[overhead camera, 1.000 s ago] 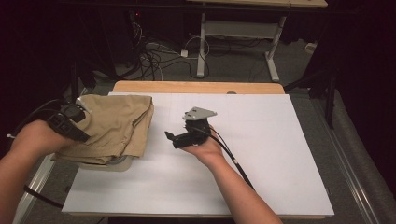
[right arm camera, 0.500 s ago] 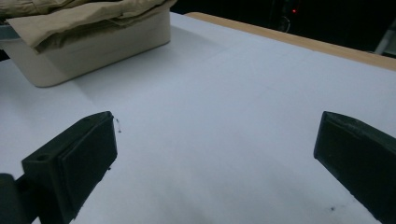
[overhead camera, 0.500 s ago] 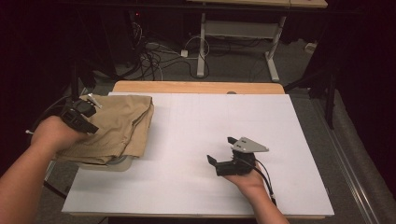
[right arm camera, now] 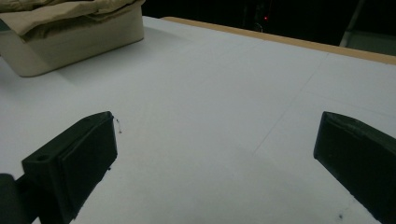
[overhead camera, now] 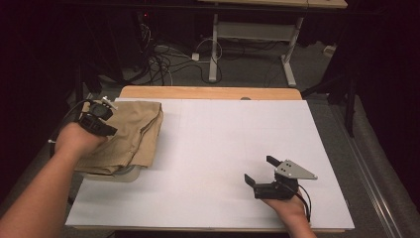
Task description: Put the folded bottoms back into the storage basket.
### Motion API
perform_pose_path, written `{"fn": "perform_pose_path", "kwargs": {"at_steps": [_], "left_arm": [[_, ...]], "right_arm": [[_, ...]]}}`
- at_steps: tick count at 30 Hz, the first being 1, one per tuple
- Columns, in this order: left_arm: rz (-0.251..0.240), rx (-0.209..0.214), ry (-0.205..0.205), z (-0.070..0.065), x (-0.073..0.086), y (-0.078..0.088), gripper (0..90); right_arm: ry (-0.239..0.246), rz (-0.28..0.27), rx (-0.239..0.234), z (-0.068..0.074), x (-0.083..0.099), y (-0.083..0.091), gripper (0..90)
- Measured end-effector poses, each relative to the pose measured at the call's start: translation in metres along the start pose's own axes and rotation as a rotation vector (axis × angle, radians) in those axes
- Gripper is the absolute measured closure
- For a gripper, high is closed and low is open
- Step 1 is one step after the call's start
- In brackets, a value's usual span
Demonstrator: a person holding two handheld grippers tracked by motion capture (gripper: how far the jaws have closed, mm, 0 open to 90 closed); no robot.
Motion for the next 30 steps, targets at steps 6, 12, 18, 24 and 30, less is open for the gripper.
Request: {"fn": "perform_pose_path", "kwargs": {"at_steps": [6,12,18,24,30], "left_arm": [[-0.038,-0.026,0.029,0.001,-0.010,-0.018,87.8],[-0.035,-0.019,0.072,0.009,-0.010,-0.043,87.8],[0.016,-0.010,0.072,0.009,-0.007,-0.066,87.8],[0.067,0.001,0.068,0.007,-0.008,-0.089,87.8],[0.000,0.010,0.112,0.010,-0.011,-0.095,87.9]], "right_arm": [[0.003,0.007,-0.002,0.000,0.002,-0.001,0.6],[-0.006,0.009,0.000,-0.001,0.005,0.000,0.6],[-0.020,0.010,-0.002,-0.003,0.007,0.000,0.7],[-0.022,0.017,-0.009,-0.003,0.009,-0.003,1.5],[-0.020,0.022,-0.014,-0.001,0.010,-0.004,1.5]]}}
Point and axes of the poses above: each handheld gripper's, and its own axes: y roughly backward along the jaws, x roughly out of its underside, z roughly to its left, the point moved 1 cm from there along -y, roughly forward along the jaws, and after that the axes turned 4 degrees about z, right-handed, at the moved point
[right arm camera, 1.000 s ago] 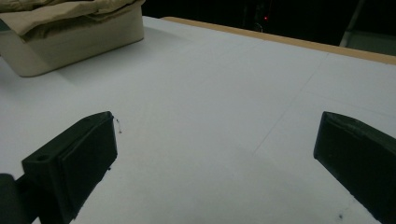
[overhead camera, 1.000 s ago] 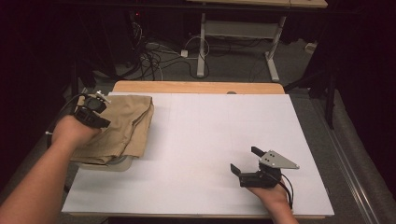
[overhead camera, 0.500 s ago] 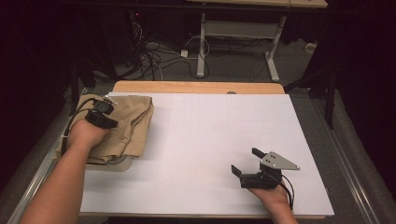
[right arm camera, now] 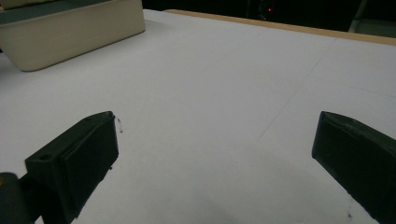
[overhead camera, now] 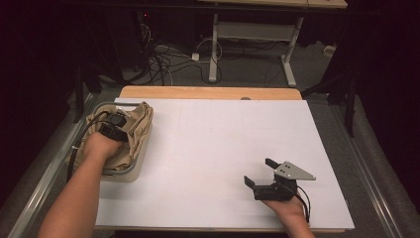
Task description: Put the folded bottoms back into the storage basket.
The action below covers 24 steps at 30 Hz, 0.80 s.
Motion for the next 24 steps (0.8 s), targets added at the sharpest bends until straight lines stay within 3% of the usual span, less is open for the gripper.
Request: {"fn": "perform_pose_path", "kwargs": {"at_steps": [4,8,13,18,22,24], "left_arm": [[-0.006,-0.046,-0.044,-0.005,0.002,0.001,87.9],[0.020,-0.053,-0.051,-0.006,0.004,0.005,87.8],[-0.038,-0.010,-0.052,-0.007,-0.001,0.027,87.8],[-0.089,0.012,-0.065,-0.016,-0.021,0.047,87.8],[-0.092,0.003,-0.063,-0.018,-0.034,0.046,87.7],[-0.093,0.022,-0.055,-0.017,-0.040,0.043,87.7]], "right_arm": [[0.002,-0.004,0.000,0.000,0.000,0.001,1.6],[-0.003,-0.005,0.001,0.000,0.000,0.002,1.6],[0.005,-0.009,0.005,0.001,0.000,0.003,1.6],[0.006,-0.006,0.003,0.003,0.001,0.001,1.4],[-0.004,-0.006,-0.002,0.002,0.002,0.002,1.4],[-0.002,-0.007,-0.002,0.002,0.002,0.002,1.4]]}}
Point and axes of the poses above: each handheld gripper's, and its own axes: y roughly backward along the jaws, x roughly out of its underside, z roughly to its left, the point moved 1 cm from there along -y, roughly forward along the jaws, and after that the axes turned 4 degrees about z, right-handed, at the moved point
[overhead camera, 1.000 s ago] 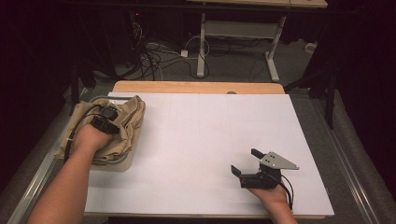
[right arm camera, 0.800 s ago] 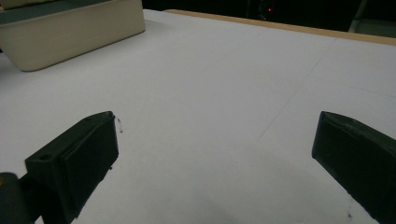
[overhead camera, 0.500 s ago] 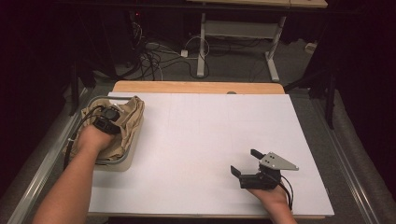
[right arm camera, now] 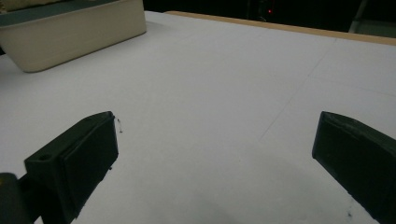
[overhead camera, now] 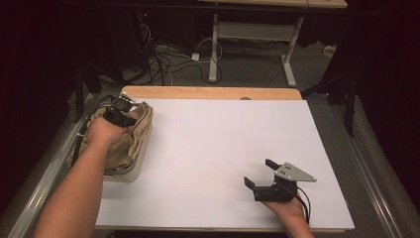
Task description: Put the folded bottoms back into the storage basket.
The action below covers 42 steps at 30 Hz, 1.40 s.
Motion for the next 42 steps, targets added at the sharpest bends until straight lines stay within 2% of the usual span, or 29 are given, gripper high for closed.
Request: {"fn": "perform_pose_path", "kwargs": {"at_steps": [2,5,8,9,10,14,16,17,20,24,25,26,27,31,35,38,40,42], "left_arm": [[0.006,0.004,-0.009,-0.001,-0.006,-0.005,87.6],[0.001,0.026,-0.003,-0.002,-0.016,-0.015,87.7],[0.010,0.041,0.013,-0.001,-0.022,-0.026,87.7],[0.016,0.067,0.034,0.001,-0.024,-0.036,87.7],[0.016,0.067,0.034,0.001,-0.024,-0.036,87.7],[0.046,0.093,0.065,0.000,-0.022,-0.059,87.8],[0.010,0.128,0.102,0.003,-0.017,-0.066,87.9],[0.004,0.133,0.104,0.004,-0.016,-0.066,87.8],[0.021,0.118,0.077,0.002,-0.016,-0.063,87.8],[0.006,0.096,0.059,0.001,-0.012,-0.048,87.7],[-0.004,0.083,0.052,0.000,-0.006,-0.037,87.5],[-0.004,0.083,0.052,0.000,-0.006,-0.037,87.5],[-0.021,0.088,0.049,-0.001,-0.002,-0.029,87.5],[-0.031,0.064,0.035,-0.002,0.014,-0.005,87.5],[0.032,0.051,0.018,-0.003,0.033,0.008,86.3],[0.096,0.065,0.007,-0.008,0.049,0.011,86.7],[0.138,0.100,-0.023,-0.014,0.056,0.011,87.7],[0.168,0.145,-0.028,-0.020,0.061,0.011,87.7]], "right_arm": [[-0.003,-0.002,0.003,0.000,0.000,0.002,1.4],[-0.003,-0.001,0.003,-0.001,0.002,0.002,1.4],[-0.010,0.005,0.003,-0.003,0.004,0.002,1.4],[-0.015,0.003,0.001,-0.003,0.004,0.002,1.4],[-0.015,0.003,0.001,-0.003,0.004,0.002,1.4],[-0.014,0.007,-0.001,-0.003,0.005,0.003,1.6],[-0.013,0.010,0.001,-0.002,0.005,0.002,1.6],[-0.011,0.011,0.000,-0.002,0.005,0.002,1.7],[-0.012,0.015,-0.001,-0.002,0.006,0.000,1.7],[-0.002,0.013,0.005,-0.002,0.006,0.001,1.8],[-0.001,0.012,0.008,-0.002,0.005,0.001,1.8],[-0.001,0.012,0.008,-0.002,0.005,0.001,1.8],[0.000,0.011,0.010,-0.002,0.005,0.001,1.8],[-0.001,0.010,0.014,-0.001,0.005,0.003,2.0],[0.005,0.004,0.011,0.002,0.003,0.004,2.3],[0.011,0.000,0.006,0.005,0.002,0.005,2.5],[0.014,-0.002,0.004,0.006,0.001,0.005,2.6],[0.014,-0.001,0.002,0.006,0.001,0.004,2.8]]}}
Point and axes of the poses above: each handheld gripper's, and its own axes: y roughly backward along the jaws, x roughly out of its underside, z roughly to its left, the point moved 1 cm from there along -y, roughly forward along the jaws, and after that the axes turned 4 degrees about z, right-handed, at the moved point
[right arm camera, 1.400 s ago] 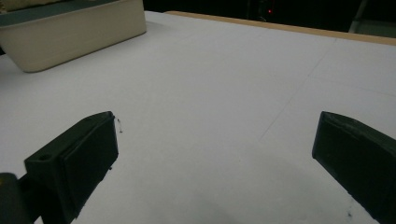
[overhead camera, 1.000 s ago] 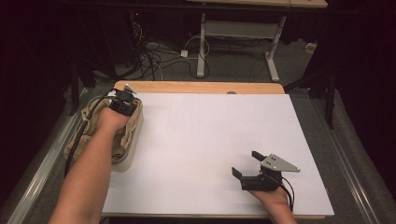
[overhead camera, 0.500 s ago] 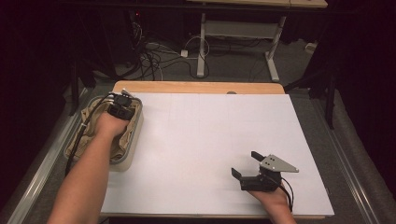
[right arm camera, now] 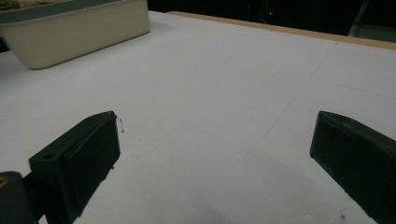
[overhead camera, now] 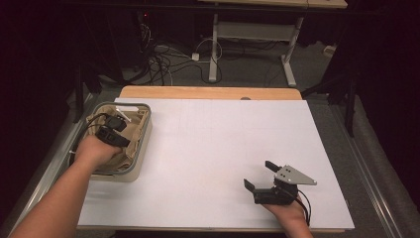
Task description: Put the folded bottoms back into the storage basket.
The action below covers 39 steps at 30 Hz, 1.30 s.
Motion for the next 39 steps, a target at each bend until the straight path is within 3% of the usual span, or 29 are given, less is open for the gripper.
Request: {"fn": "perform_pose_path", "kwargs": {"at_steps": [5,6,9,11,19,27,31,33,39], "left_arm": [[0.091,-0.011,-0.033,-0.014,-0.006,-0.020,87.7],[0.091,-0.011,-0.033,-0.014,-0.006,-0.020,87.8],[0.192,-0.042,-0.052,-0.016,-0.011,-0.033,87.8],[0.206,-0.047,-0.066,-0.017,-0.013,-0.034,87.9],[0.201,-0.049,-0.070,-0.016,-0.013,-0.034,86.9],[0.189,-0.055,-0.034,-0.006,-0.006,-0.021,74.2],[0.176,-0.053,-0.001,0.004,-0.001,-0.014,58.1],[0.169,-0.047,0.012,0.007,0.001,-0.012,55.5],[0.172,-0.030,0.046,0.019,0.009,-0.003,34.4]], "right_arm": [[0.003,0.009,-0.006,0.000,0.001,-0.003,3.0],[0.003,0.009,-0.006,0.000,0.001,-0.003,3.0],[0.006,0.007,-0.006,0.000,0.000,-0.003,3.1],[0.004,0.007,-0.006,-0.002,0.001,-0.003,3.2],[0.004,0.014,-0.005,-0.001,0.001,-0.003,3.5],[-0.006,0.011,0.010,-0.007,0.003,0.000,3.5],[-0.012,0.015,0.023,-0.010,0.005,0.001,3.5],[-0.017,0.015,0.025,-0.010,0.006,0.001,3.5],[-0.020,0.020,0.027,-0.011,0.006,0.000,3.5]]}}
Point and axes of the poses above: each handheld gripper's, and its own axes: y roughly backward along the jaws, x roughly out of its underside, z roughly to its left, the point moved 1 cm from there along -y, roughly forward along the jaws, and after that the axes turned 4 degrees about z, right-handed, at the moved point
